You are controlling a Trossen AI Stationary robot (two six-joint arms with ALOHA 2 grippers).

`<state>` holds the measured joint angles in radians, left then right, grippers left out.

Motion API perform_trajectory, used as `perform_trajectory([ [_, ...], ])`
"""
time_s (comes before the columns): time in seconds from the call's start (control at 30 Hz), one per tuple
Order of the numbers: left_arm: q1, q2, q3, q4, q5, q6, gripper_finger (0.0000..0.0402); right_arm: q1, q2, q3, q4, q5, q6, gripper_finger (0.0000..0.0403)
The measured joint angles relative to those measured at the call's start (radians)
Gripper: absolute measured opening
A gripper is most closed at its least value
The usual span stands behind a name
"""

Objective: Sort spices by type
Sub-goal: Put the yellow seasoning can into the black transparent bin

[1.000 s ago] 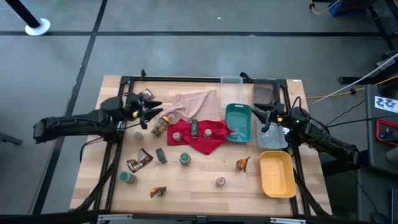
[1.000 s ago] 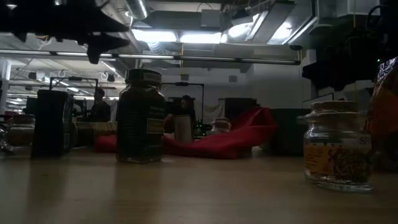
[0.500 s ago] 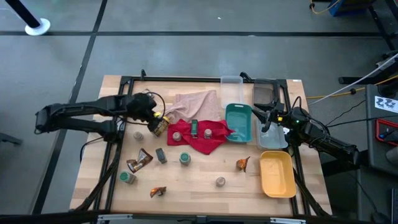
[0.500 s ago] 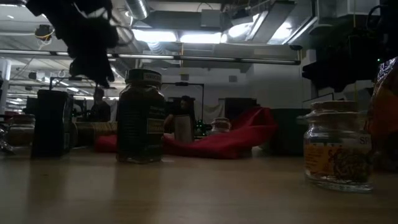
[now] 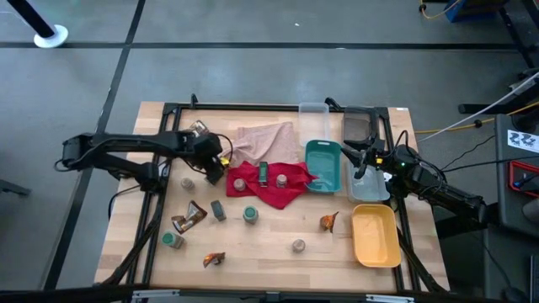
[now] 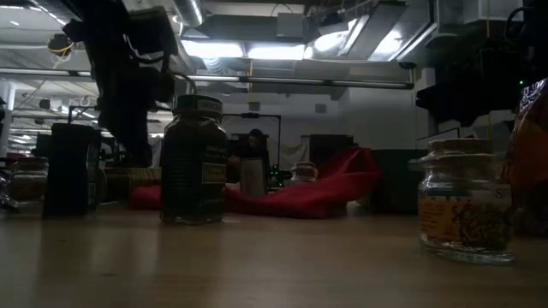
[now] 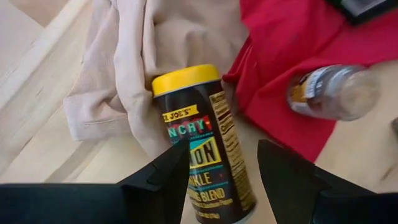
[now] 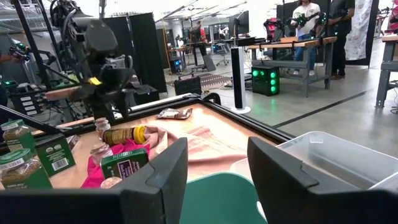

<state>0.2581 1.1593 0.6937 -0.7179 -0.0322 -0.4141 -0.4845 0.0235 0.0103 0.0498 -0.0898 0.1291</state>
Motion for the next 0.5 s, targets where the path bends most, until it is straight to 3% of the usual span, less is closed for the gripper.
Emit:
perform_trajectory([
  [0.3,-0.002,0.03,0.0,0.001,0.0,-0.023,0.0176,0.0,0.0,0.0,0.0,0.0,0.0,0.0168],
  [0.5,-0.002,0.03,0.0,0.001,-0.036,-0.099,0.0222,0.0,0.0,0.0,0.0,0.0,0.0,0.0168],
])
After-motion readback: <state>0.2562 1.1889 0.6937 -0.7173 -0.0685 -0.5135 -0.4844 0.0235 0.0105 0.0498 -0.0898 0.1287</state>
